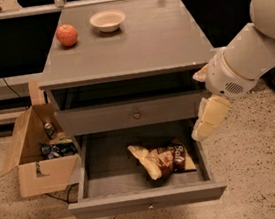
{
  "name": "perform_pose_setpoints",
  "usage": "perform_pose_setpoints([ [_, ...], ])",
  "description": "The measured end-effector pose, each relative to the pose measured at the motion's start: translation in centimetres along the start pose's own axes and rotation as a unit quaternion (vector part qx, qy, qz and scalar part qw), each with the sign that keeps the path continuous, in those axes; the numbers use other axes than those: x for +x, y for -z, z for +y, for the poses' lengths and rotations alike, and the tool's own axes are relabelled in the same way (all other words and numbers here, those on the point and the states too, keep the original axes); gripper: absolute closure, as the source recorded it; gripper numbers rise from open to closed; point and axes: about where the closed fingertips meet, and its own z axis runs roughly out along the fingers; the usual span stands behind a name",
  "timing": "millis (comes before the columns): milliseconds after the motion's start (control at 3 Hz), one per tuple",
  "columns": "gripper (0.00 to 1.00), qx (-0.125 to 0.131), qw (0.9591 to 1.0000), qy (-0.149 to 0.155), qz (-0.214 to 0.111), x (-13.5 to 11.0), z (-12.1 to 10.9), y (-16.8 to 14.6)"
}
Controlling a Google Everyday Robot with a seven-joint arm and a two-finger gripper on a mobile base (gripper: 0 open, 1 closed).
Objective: Pick brown chip bag from middle drawer and place on counter
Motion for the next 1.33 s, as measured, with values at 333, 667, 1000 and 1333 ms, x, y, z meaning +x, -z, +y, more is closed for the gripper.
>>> perform_pose_setpoints([
  [333, 0.0, -0.001, 1.0, 0.0, 0.001, 0.0, 0.1, 0.1],
  [667, 0.0, -0.003, 0.9999, 0.006, 0.008, 0.9, 0.4, -2.5],
  [1000, 0.0, -0.008, 0.9999, 0.01, 0.007, 3.1, 1.2, -8.1],
  [1333, 0.0, 0.003, 1.0, 0.008, -0.002, 5.6, 1.2, -13.9],
])
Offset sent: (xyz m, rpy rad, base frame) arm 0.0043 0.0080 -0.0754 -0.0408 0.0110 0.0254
